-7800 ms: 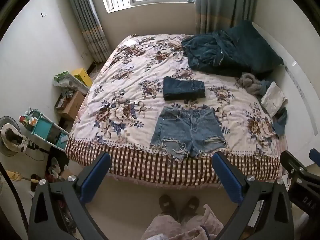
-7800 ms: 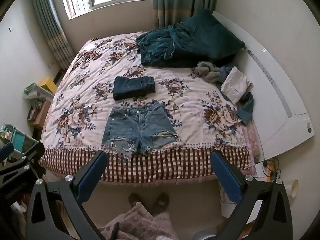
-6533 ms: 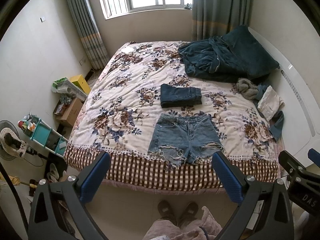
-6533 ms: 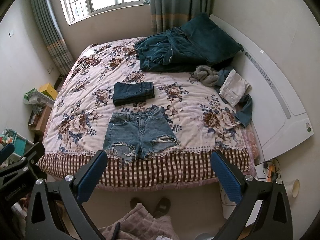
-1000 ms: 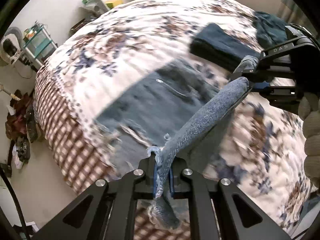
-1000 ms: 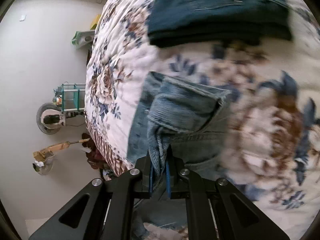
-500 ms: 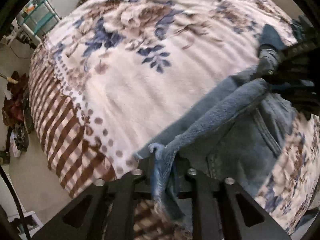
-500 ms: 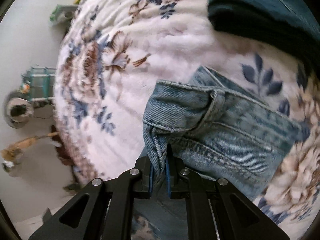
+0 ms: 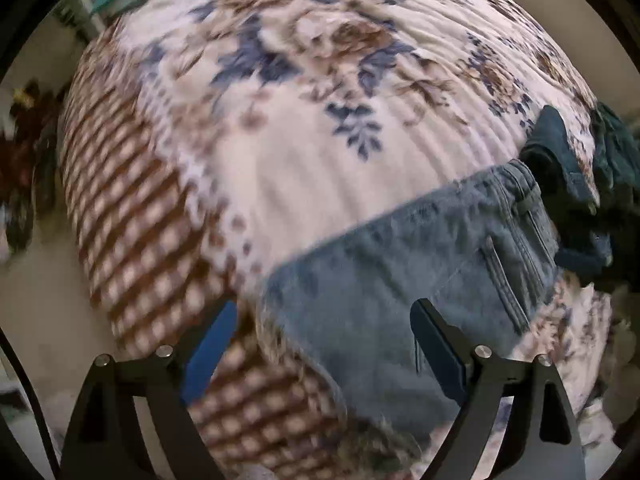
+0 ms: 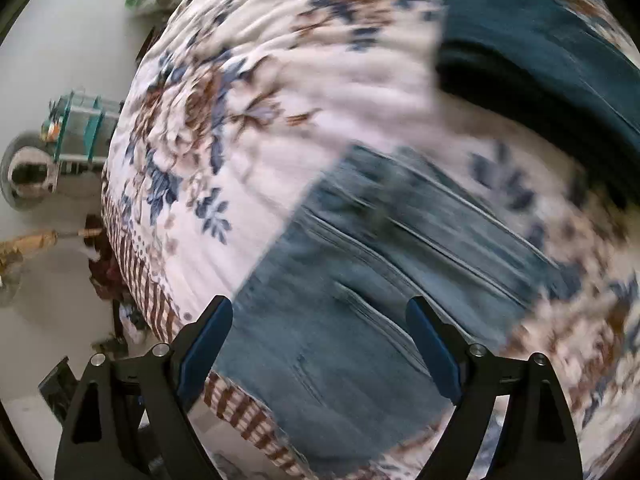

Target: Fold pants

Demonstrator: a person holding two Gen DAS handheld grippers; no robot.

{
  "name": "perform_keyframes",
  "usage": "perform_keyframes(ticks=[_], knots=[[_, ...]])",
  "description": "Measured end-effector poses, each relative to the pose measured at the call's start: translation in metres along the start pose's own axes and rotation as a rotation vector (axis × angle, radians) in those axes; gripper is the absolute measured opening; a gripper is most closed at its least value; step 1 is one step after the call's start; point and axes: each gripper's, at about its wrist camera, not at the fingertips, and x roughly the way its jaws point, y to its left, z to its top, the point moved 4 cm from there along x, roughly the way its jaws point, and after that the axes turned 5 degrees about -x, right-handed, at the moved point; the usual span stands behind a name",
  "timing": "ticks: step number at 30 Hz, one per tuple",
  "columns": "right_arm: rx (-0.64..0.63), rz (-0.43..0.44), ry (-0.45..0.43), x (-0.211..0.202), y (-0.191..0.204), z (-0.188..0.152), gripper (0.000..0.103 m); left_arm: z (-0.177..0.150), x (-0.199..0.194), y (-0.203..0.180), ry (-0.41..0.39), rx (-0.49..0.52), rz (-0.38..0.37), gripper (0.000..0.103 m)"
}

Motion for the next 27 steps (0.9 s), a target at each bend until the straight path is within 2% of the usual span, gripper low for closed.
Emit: perform_keyframes(ticks=[4,6,8,10,13,17,22,25,27], knots=[[0.089,0.008,-0.002,-0.015,-0.050,-0.042,0.090,-0.039,0.002,0.000,0.078,-0.160,-0.135,0.089],[0.137,0.037,0.028,-0.009,-0.070,-0.062,0.090,-0.060,0.013,-0.014,0.113,-0.184,-0.178,0.089],[0.185,0.049,0.062,-0.001,-0.094,-0.084,0.090,-0.082,0.029,-0.030,0.138,-0.147,-0.132,0.089],[0.217,0.028,0.083,0.004,-0.113,-0.099,0.090,-0.103,0.046,-0.034,0.148,-0.104,-0.049,0.089],[0.239,0.019,0.086,0.003,-0.135,-0.113,0.090,-0.131,0.062,-0.014,0.193,-0.109,0.057,0.089],[0.227,0.013,0.088,0.000,-0.146,-0.117,0.090,-0.169,0.057,0.023,0.246,-0.137,0.095,0.089],[0.181,0.029,0.098,0.008,-0.139,-0.107,0.090,-0.178,0.029,0.019,0.260,-0.198,0.026,0.089],[0.173,0.050,0.095,0.012,-0.130,-0.096,0.090,-0.176,0.001,0.017,0.213,-0.305,-0.040,0.089],[0.170,0.083,0.097,0.014,-0.122,-0.089,0.090,-0.181,-0.013,0.022,0.216,-0.388,-0.092,0.089]])
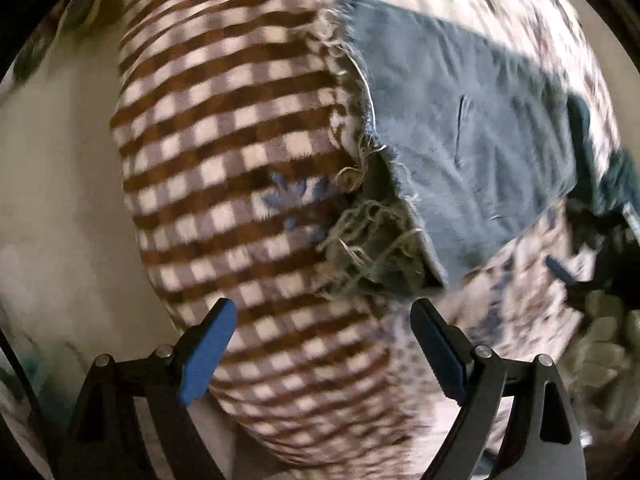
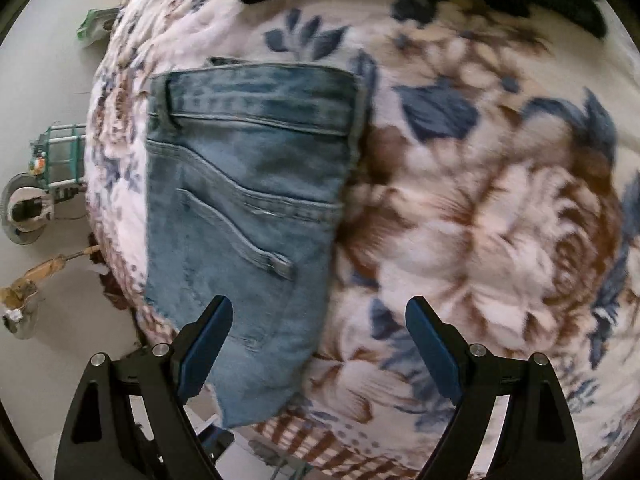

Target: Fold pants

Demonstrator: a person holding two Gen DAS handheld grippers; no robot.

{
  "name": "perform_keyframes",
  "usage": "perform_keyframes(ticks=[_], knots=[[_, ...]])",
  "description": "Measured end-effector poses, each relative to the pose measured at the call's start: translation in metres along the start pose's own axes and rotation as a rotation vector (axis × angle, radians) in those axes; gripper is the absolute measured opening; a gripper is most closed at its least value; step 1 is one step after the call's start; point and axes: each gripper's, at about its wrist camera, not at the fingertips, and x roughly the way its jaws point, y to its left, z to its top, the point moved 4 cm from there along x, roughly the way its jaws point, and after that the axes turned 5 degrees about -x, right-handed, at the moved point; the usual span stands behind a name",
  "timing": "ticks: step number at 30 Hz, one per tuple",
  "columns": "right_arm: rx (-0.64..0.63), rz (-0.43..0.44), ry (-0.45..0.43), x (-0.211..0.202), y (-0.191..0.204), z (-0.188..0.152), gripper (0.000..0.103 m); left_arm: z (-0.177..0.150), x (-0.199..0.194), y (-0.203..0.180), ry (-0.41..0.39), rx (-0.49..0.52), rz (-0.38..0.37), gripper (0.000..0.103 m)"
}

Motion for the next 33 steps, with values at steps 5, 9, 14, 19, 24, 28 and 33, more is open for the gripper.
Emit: perform_keyframes(ticks=[5,9,14,19,24,28,33], knots=[[-0.037,0.036,-0.004,0.002,0.011,0.014,0.090,-0.017,-0.004,0.002,0.097,-0.219,-0.247,0.089],[-0.026,0.066,-0.009,0.000,0.005,0.020,0.090,-0.022,0.036,-0.033,0.204,-0.356,-0.465,0.089],[-0.021,0.099,0.010,-0.003,-0.010,0.023,0.090,-0.005,0.077,-0.040,0.222,-0.541,-0.605,0.088],[-0.066,0.127,0.046,0.012,-0.016,0.029,0.090,0.008,0.086,-0.023,0.207,-0.660,-0.633,0.087],[-0.098,0.176,0.034,0.043,-0.006,0.048,0.090,0.007,0.074,-0.020,0.152,-0.726,-0.619,0.065],[-0.078,0.224,-0.062,0.053,0.003,0.067,0.066,0.024,0.049,-0.021,0.097,-0.639,-0.604,0.018],[-0.045,0.207,-0.138,0.054,0.006,0.059,0.050,0.054,0.024,-0.037,0.061,-0.442,-0.535,0.008]])
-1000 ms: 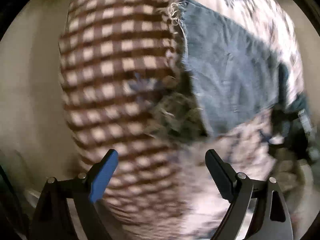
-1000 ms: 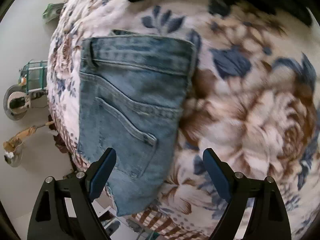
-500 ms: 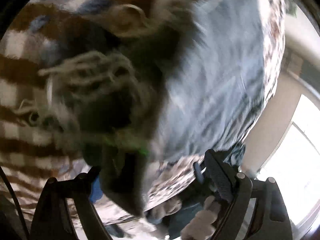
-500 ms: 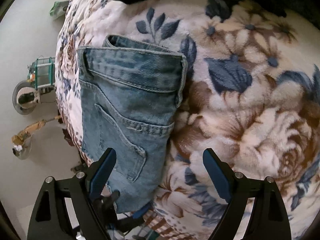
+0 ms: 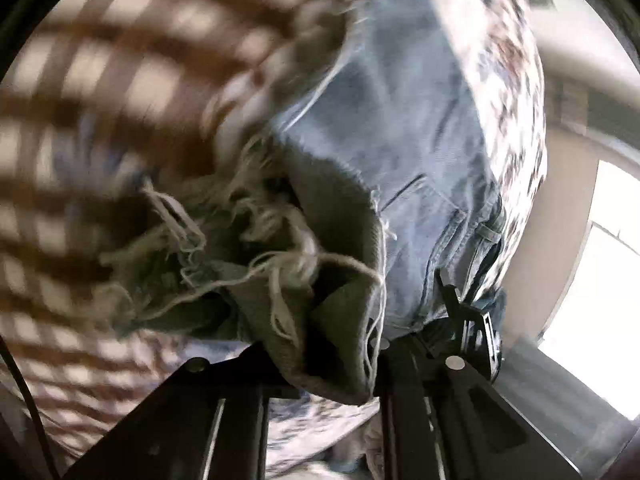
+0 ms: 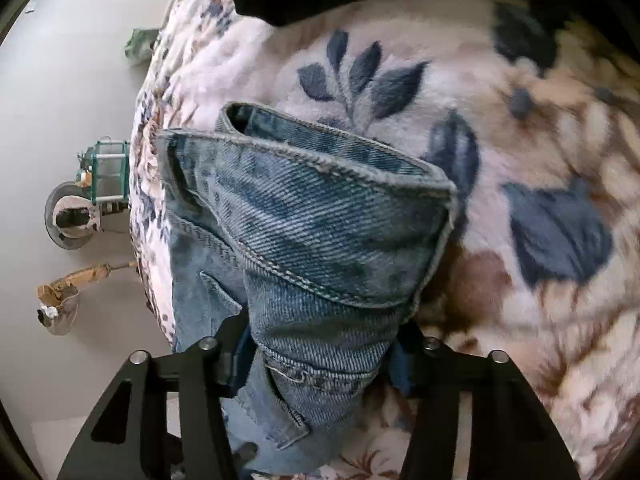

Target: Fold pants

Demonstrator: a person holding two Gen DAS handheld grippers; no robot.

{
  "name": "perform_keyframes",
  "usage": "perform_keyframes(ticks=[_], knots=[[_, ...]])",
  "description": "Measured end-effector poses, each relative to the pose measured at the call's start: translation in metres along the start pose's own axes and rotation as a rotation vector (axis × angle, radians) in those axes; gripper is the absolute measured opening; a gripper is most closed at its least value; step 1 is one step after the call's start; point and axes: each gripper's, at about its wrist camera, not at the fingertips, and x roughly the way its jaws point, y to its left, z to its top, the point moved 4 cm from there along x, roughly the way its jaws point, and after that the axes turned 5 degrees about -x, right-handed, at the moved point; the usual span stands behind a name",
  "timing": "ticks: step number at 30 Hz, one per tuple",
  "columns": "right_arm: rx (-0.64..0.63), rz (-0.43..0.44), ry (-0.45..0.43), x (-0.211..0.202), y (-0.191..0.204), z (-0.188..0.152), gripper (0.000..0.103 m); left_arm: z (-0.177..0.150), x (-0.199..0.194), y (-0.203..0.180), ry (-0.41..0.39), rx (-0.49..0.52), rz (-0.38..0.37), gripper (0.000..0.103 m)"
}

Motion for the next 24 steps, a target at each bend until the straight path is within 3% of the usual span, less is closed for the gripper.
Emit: perform_keyframes(ticks=[5,7,10,14,16,17,18,20,22,24], knots=[[0.091,0.066,-0.058,-0.030,-0.002,-0.035,0.045,0.015,-0.033,-0.037,0.000,0.291,0.090,0.008],[0.115,0.082,-0.076,-0.043,-0.001,-0.056,0.045,0.015,-0.041,-0.035,-0.003,0.361,0.115,0.008],[0.124,0.068,-0.073,-0.047,0.000,-0.097,0.045,0.011,-0.035,-0.012,-0.001,0.359,0.113,0.009],[0.168,0.035,-0.002,-0.027,-0.016,-0.122,0.062,-0.002,-0.006,0.019,0.025,0.264,0.066,0.016],[0.183,0.044,0.006,-0.022,-0.024,-0.123,0.068,-0.007,0.004,0.025,0.048,0.198,0.017,0.027],[0.183,0.067,-0.002,-0.020,-0.026,-0.122,0.077,-0.009,0.002,0.035,0.048,0.172,0.001,0.032],[0.183,0.078,-0.003,-0.018,-0.027,-0.121,0.082,-0.008,0.006,0.038,0.047,0.149,-0.016,0.045],[0.167,0.071,0.007,-0.014,-0.029,-0.119,0.082,-0.008,0.010,0.042,0.033,0.113,-0.065,0.061],[0.155,0.068,0.017,-0.014,-0.030,-0.116,0.082,-0.007,0.019,0.039,0.057,0.094,-0.107,0.096],[0.160,0.073,0.013,-0.016,-0.030,-0.113,0.083,-0.004,0.021,0.037,0.074,0.070,-0.125,0.098]])
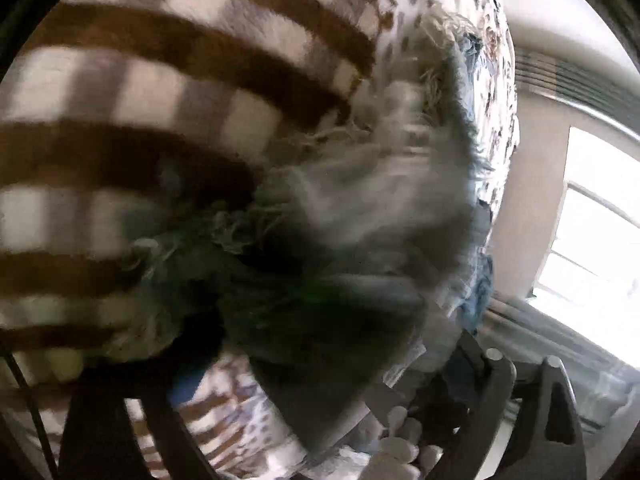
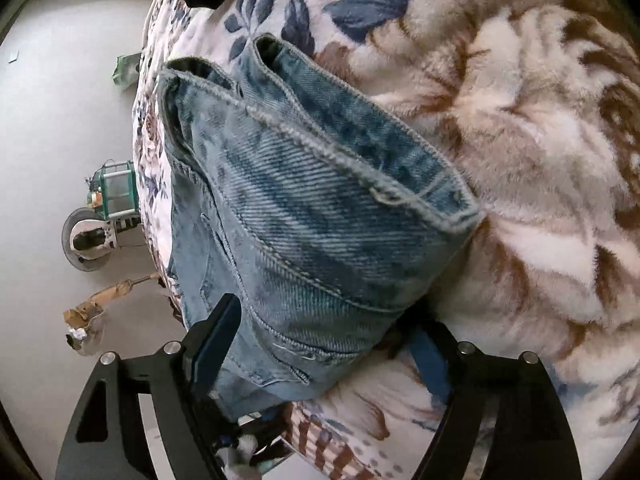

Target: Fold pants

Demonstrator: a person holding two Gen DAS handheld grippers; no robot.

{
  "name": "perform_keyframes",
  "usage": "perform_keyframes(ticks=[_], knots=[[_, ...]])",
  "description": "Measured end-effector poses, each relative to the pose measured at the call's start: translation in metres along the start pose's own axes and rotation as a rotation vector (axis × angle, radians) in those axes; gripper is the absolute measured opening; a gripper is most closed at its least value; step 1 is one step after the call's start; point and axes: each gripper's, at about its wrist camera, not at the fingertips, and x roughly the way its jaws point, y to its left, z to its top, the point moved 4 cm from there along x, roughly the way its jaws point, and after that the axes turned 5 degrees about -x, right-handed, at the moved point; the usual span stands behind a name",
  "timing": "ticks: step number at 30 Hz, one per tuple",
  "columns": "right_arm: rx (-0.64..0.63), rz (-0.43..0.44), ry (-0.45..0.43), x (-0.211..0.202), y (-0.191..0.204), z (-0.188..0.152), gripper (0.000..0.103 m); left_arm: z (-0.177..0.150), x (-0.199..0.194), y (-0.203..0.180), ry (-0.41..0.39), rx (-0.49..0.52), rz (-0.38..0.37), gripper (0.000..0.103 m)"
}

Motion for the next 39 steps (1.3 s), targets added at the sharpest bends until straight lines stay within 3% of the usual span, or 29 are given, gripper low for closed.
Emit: perform_keyframes(ticks=[3,9,13,14,16,17,18,23,28,34,39], knots=[[0.011,0.008,-0.013,-0.001,-0.002,0.003,0.083,0.004,-0.005,-0.005,-0.018,-0.047,-0.051,0.098],[0.067,0.061,-0.016,-0.003,-0.023,0.006,0.085,0.012,0.007,-0.016,-0.042,-0.109,-0.042,0.098],[0.101,0.096,-0.032,0.008,-0.024,0.016,0.087,0.013,0.012,-0.029,-0.065,-0.083,-0.036,0.094],[0.107,0.102,-0.041,0.010,-0.024,0.019,0.087,0.012,0.012,-0.035,-0.078,-0.062,-0.025,0.090],[0.118,0.094,-0.065,0.014,-0.022,0.024,0.080,0.011,0.013,-0.047,-0.101,-0.027,-0.008,0.054],[0.119,0.089,-0.089,0.014,-0.020,0.025,0.066,0.011,0.013,-0.051,-0.100,-0.009,0.012,0.041],[0.115,0.076,-0.104,0.014,-0.017,0.027,0.059,0.011,0.012,-0.056,-0.090,0.004,-0.003,0.032],[0.115,0.064,-0.164,0.003,-0.002,0.022,0.048,0.009,0.003,-0.084,-0.086,0.085,0.073,0.029],[0.131,0.071,-0.210,-0.021,0.027,0.007,0.042,0.004,-0.012,-0.123,-0.053,0.175,0.075,0.028],[0.172,0.076,-0.315,-0.061,0.072,-0.001,0.040,0.008,-0.014,-0.181,0.060,0.260,0.105,0.028],[0.247,0.071,-0.428,-0.099,0.104,0.008,0.039,0.011,0.000,-0.238,0.200,0.367,0.116,0.028]])
